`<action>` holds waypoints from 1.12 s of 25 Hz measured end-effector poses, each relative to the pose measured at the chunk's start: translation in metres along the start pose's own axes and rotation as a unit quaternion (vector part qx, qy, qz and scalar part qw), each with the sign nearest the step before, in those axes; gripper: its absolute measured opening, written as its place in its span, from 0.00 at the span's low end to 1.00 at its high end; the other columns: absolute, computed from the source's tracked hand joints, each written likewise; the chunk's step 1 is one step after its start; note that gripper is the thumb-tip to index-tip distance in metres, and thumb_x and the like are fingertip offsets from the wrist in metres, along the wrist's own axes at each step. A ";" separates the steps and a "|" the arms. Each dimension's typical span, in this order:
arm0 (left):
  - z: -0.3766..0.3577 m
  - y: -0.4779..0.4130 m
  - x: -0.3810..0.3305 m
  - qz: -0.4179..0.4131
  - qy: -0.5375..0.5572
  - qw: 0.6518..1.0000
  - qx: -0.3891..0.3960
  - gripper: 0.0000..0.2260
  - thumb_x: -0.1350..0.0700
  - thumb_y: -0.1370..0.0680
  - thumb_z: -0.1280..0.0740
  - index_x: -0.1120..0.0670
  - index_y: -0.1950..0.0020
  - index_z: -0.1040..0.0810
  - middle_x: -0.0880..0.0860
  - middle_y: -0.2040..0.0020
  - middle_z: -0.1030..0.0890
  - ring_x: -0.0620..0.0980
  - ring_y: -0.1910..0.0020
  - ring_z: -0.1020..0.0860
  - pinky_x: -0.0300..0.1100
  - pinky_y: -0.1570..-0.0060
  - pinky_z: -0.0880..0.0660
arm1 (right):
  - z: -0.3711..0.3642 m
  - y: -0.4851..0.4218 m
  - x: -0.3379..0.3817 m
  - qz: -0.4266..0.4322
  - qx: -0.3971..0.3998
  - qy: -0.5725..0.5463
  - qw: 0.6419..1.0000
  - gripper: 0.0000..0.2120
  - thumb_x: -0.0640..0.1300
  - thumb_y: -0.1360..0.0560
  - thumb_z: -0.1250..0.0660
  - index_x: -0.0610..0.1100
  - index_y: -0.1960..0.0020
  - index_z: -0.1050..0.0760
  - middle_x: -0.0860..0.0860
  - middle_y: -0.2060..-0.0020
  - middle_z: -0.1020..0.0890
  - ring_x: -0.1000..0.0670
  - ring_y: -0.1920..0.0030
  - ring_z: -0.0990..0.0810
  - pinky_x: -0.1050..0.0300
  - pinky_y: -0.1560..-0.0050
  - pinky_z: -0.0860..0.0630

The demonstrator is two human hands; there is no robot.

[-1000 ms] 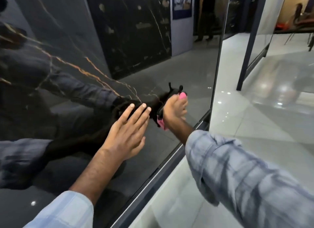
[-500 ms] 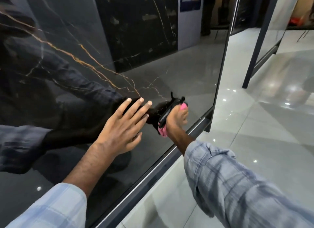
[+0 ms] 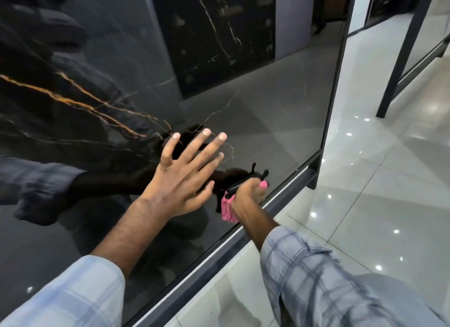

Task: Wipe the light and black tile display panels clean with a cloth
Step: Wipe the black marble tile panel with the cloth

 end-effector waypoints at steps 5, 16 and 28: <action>-0.032 0.001 -0.022 0.072 -0.059 0.995 0.033 0.27 0.46 0.20 0.38 0.53 0.22 0.29 0.54 0.15 0.45 0.57 0.16 0.45 0.60 0.21 0.53 | 0.009 0.034 0.170 0.277 -0.042 0.070 0.957 0.32 0.57 0.21 0.49 0.52 0.18 0.45 0.54 0.19 0.39 0.44 0.25 0.37 0.40 0.29 0.42; -0.055 -0.088 -0.052 0.067 -0.051 0.995 0.057 0.23 0.45 0.19 0.38 0.50 0.24 0.26 0.53 0.15 0.44 0.59 0.16 0.44 0.63 0.26 0.47 | 0.046 -0.050 0.003 -0.102 0.044 0.064 0.992 0.28 0.54 0.15 0.49 0.47 0.18 0.45 0.45 0.21 0.37 0.38 0.23 0.38 0.37 0.26 0.39; -0.083 -0.078 -0.059 0.087 -0.119 0.982 0.114 0.33 0.45 0.21 0.36 0.49 0.17 0.36 0.54 0.15 0.43 0.61 0.16 0.49 0.65 0.22 0.59 | 0.012 -0.038 0.152 0.120 0.103 0.035 0.987 0.37 0.65 0.23 0.55 0.54 0.17 0.55 0.57 0.18 0.52 0.43 0.20 0.44 0.36 0.24 0.46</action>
Point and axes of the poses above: each hand's wrist, its own y-axis away from the middle knuckle, its own z-axis out of the back of the hand, x = y × z, the point moved 10 cm from there along -y, towards the middle knuckle
